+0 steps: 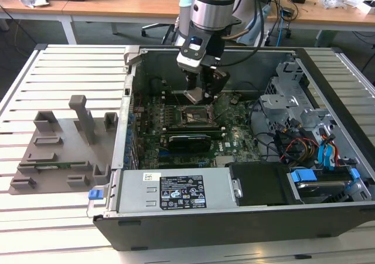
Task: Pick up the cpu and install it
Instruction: 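Place the cpu into insertion slot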
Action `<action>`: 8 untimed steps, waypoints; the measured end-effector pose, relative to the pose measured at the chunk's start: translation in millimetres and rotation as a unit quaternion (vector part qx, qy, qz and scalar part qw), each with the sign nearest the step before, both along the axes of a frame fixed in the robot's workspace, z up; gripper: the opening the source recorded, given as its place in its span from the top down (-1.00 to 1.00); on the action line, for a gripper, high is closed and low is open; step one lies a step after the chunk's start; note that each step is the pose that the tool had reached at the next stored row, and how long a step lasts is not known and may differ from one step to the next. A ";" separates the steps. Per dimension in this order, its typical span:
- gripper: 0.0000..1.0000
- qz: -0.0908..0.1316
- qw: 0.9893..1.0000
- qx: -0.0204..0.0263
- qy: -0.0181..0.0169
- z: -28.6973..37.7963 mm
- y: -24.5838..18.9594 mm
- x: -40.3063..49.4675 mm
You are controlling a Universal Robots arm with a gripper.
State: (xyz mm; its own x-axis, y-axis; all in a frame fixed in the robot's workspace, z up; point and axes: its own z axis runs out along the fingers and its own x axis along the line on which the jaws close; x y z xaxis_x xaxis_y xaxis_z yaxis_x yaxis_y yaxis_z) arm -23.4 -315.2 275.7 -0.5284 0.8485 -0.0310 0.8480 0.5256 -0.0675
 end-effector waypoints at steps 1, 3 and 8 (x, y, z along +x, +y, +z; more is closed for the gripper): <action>-0.09 -0.005 1.000 0.000 0.000 0.0 0.0 0.0; -0.09 -0.013 1.000 -0.001 0.000 0.0 0.0 0.0; -0.09 -0.032 0.999 -0.001 0.000 0.0 0.0 0.0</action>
State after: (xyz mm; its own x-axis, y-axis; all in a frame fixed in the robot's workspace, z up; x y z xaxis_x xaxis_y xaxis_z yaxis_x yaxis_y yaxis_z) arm -23.4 -315.2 275.7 -0.4725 0.8807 -0.0336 0.8802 0.4696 -0.0689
